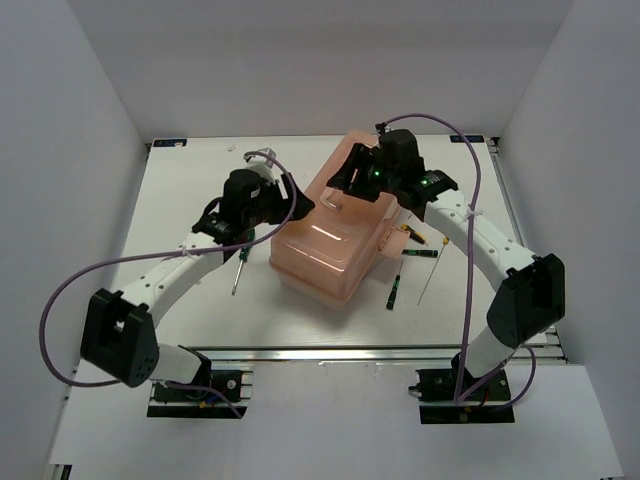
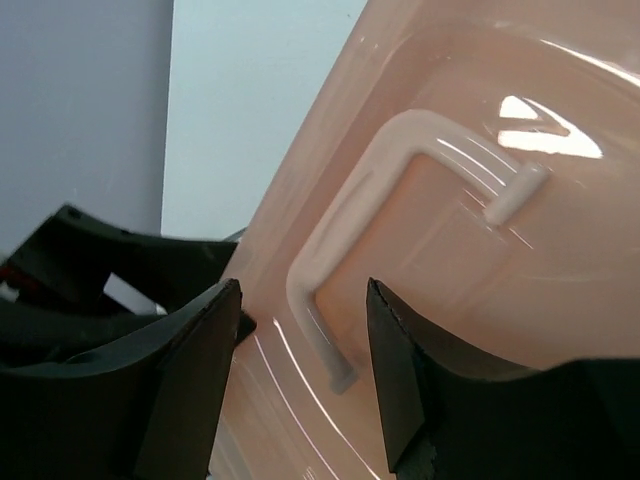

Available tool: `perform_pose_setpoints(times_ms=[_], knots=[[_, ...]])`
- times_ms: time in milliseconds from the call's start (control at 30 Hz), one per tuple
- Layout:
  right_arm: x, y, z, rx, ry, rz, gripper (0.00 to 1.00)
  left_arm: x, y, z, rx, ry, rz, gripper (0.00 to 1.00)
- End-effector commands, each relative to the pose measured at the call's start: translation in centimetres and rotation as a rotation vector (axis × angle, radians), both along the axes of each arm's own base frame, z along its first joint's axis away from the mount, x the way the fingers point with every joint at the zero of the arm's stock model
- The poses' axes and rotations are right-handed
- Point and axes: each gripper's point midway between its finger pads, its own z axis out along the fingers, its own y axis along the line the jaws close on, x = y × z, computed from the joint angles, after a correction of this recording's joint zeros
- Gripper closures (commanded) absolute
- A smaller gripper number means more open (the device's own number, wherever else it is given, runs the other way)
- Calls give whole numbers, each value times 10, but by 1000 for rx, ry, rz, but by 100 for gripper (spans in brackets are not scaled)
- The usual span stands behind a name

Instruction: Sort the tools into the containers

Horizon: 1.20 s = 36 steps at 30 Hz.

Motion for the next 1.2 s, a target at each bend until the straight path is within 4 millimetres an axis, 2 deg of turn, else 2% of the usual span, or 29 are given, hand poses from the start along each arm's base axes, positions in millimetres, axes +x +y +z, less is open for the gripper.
perform_pose_setpoints(times_ms=[0, 100, 133, 167, 333, 467, 500, 633, 700, 800, 867, 900, 967, 1000, 1067, 1167], knots=[[9, 6, 5, 30, 43, -62, 41, -30, 15, -11, 44, 27, -18, 20], [11, 7, -9, 19, 95, -93, 41, -43, 17, -8, 16, 8, -38, 20], [13, 6, -13, 9, 105, -108, 43, -50, 18, -16, 13, 24, -48, 20], [13, 6, -17, -2, 122, -124, 44, -53, 19, -12, 3, 11, -52, 20], [19, -2, -43, -102, 169, -198, 49, -66, 19, -15, -12, 0, -85, 20], [18, 7, -46, -138, 178, -227, 50, -73, 14, -22, -18, 7, -131, 20], [21, 6, -50, -158, 184, -247, 51, -73, 13, -21, -21, 3, -137, 20], [14, 11, -48, -163, 228, -319, 50, -70, 12, -18, -16, -8, -143, 20], [5, 16, -57, -168, 273, -328, 50, -68, 13, -16, -14, -14, -135, 20], [3, 31, -77, -122, 358, -330, 47, -64, 14, -11, -11, -26, -118, 20], [0, 44, -83, -70, 423, -303, 44, -62, 14, -8, -9, -27, -113, 20], [6, 50, -85, -53, 420, -295, 45, -59, 15, -3, -6, -37, -100, 20], [6, 63, -80, 0, 438, -242, 49, -58, 18, 0, 8, -36, -87, 20], [12, 70, -68, 51, 402, -219, 55, -57, 20, 3, 19, -45, -81, 20], [13, 75, -58, 113, 386, -173, 62, -52, 24, 17, 29, -79, -52, 20], [17, 75, -25, 225, 299, -124, 70, -47, 29, 36, 37, -128, -31, 20]])
